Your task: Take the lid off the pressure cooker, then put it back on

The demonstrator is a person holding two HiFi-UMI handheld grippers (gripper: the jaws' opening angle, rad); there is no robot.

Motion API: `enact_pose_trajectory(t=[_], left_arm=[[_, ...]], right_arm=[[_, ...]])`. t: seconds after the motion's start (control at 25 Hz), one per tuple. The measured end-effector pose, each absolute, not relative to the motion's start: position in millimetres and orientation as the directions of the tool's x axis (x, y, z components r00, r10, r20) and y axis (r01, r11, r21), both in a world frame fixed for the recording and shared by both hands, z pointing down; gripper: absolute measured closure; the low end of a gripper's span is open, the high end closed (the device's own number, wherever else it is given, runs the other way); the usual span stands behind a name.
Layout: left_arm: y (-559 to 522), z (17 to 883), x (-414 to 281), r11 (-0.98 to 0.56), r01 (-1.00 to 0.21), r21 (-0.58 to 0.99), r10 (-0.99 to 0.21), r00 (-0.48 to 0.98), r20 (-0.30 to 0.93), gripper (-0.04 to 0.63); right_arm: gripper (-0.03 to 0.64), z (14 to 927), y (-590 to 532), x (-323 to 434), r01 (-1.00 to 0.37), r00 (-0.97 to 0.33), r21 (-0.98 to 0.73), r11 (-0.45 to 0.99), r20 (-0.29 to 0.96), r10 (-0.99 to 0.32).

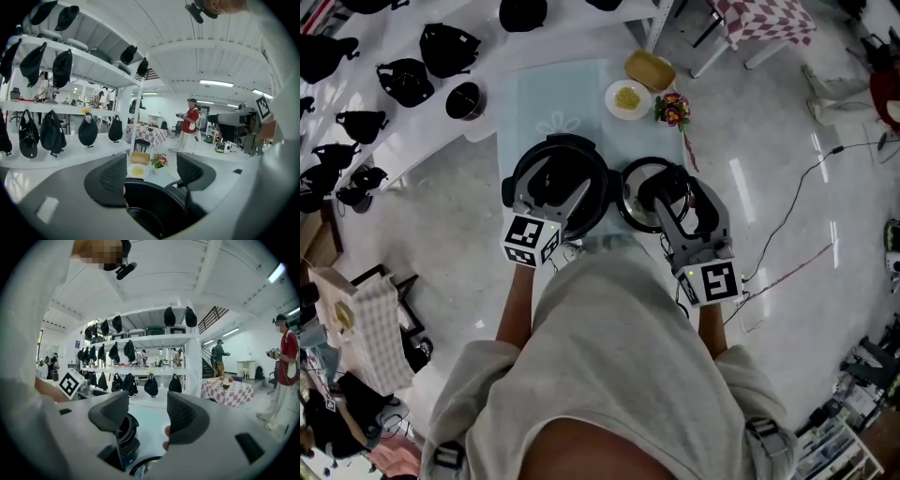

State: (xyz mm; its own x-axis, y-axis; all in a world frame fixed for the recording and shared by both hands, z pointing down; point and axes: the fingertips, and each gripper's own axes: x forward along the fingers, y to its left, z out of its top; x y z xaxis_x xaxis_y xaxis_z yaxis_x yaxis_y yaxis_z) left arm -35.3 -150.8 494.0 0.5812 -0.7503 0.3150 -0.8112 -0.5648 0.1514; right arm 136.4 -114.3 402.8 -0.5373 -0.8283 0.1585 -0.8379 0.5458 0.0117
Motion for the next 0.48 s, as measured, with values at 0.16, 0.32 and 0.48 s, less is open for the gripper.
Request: enact_pose_trajectory(t=[0.16, 0.32, 0.48], left_arm=[[-150, 494, -35, -0.567, -0.811, 0.145, -0.75, 0.581, 0.316, 0.264], [-151, 495, -34, -0.571, -0.808, 0.141, -0.747, 0.584, 0.318, 0.264], [-150, 495, -31, -0.575, -0.805, 0.143, -0.744, 0.588, 0.318, 0.263]], right_arm=[[0.392, 415, -113, 135, -0.834, -0.541, 0.011, 0.552, 0.186, -0.82], [0.395, 418, -111, 130, -0.826, -0.553, -0.006, 0.564, 0.207, -0.807], [0.394, 425, -110, 128, -0.818, -0.562, -0.014, 0.576, 0.236, -0.793]])
